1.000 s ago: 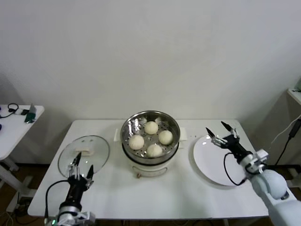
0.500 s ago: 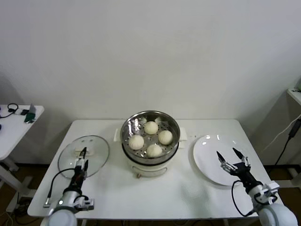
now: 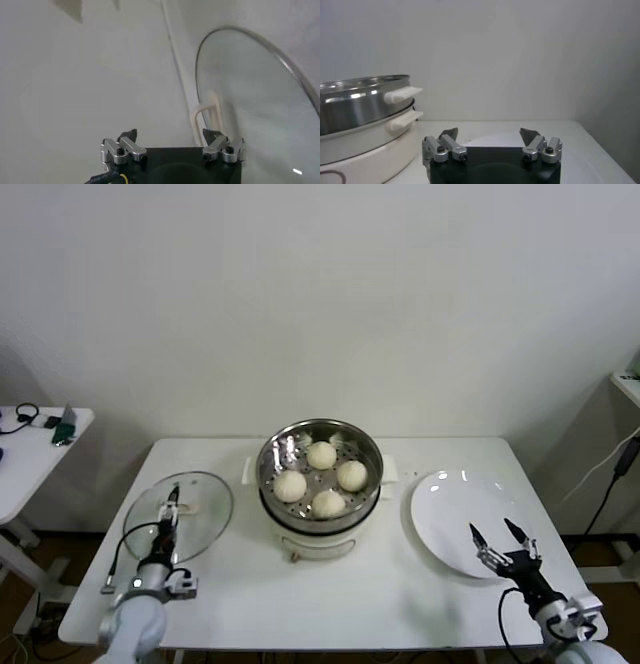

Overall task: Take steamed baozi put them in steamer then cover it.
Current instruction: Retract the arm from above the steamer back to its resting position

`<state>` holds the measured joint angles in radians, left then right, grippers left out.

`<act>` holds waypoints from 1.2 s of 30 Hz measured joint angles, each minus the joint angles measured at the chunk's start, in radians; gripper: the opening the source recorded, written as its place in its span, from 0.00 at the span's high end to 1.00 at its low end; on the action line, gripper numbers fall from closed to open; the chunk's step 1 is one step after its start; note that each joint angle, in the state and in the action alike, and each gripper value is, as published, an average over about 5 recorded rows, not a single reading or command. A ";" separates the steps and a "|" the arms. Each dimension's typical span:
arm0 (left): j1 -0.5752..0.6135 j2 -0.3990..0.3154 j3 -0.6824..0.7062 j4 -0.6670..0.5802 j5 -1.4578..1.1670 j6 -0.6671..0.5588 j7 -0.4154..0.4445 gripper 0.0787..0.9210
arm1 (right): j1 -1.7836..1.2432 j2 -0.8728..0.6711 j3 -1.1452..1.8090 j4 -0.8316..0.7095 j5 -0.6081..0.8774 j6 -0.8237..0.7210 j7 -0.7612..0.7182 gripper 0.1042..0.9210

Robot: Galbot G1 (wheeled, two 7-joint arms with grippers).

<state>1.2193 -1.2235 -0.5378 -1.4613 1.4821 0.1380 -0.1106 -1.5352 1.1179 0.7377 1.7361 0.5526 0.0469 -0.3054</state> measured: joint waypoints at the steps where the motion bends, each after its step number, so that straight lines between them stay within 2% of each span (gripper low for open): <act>1: -0.013 0.000 0.000 0.018 0.003 -0.001 -0.004 0.12 | -0.002 0.003 0.002 -0.002 -0.001 0.001 -0.002 0.12; 10: -0.109 0.002 0.010 0.144 0.005 -0.004 -0.034 0.12 | -0.007 0.027 0.005 -0.016 -0.017 0.007 -0.016 0.12; 21: -0.186 0.000 0.042 0.235 -0.024 0.004 -0.060 0.14 | -0.022 0.050 0.009 -0.025 -0.048 0.013 -0.045 0.12; 25: -0.195 0.002 0.046 0.249 -0.041 0.002 -0.061 0.25 | -0.020 0.057 0.008 -0.031 -0.062 0.015 -0.054 0.12; 36: -0.205 0.009 0.048 0.270 -0.084 -0.004 -0.060 0.63 | -0.011 0.075 -0.001 -0.050 -0.099 0.028 -0.068 0.12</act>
<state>1.0147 -1.2149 -0.4897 -1.1916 1.3984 0.1337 -0.1703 -1.5461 1.1928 0.7371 1.6859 0.4539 0.0748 -0.3737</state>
